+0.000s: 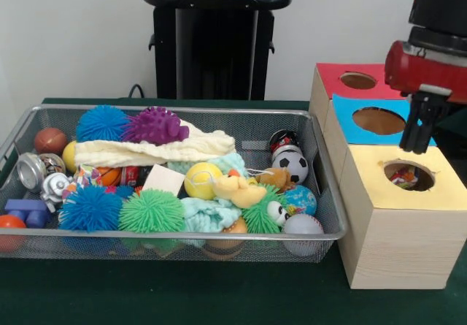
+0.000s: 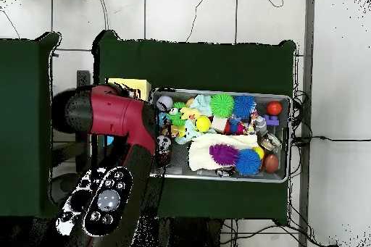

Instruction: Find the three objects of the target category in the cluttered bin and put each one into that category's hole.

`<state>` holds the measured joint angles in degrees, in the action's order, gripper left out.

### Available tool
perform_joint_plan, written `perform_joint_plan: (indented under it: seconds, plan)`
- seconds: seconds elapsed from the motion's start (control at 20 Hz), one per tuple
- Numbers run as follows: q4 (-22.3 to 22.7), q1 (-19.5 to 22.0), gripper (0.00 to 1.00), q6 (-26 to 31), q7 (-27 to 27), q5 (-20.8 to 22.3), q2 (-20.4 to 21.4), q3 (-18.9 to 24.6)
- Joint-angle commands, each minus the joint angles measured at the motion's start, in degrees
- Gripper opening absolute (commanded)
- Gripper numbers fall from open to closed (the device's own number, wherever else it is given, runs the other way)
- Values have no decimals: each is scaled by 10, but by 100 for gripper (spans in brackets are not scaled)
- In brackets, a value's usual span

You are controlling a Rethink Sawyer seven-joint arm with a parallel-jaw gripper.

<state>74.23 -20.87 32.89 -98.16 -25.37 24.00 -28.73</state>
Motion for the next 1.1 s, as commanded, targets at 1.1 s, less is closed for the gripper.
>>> perform_joint_plan:
  seconds: [1.1]
  plan:
    - [-109, 57, 0, 183, -29, 97, 13, -78]
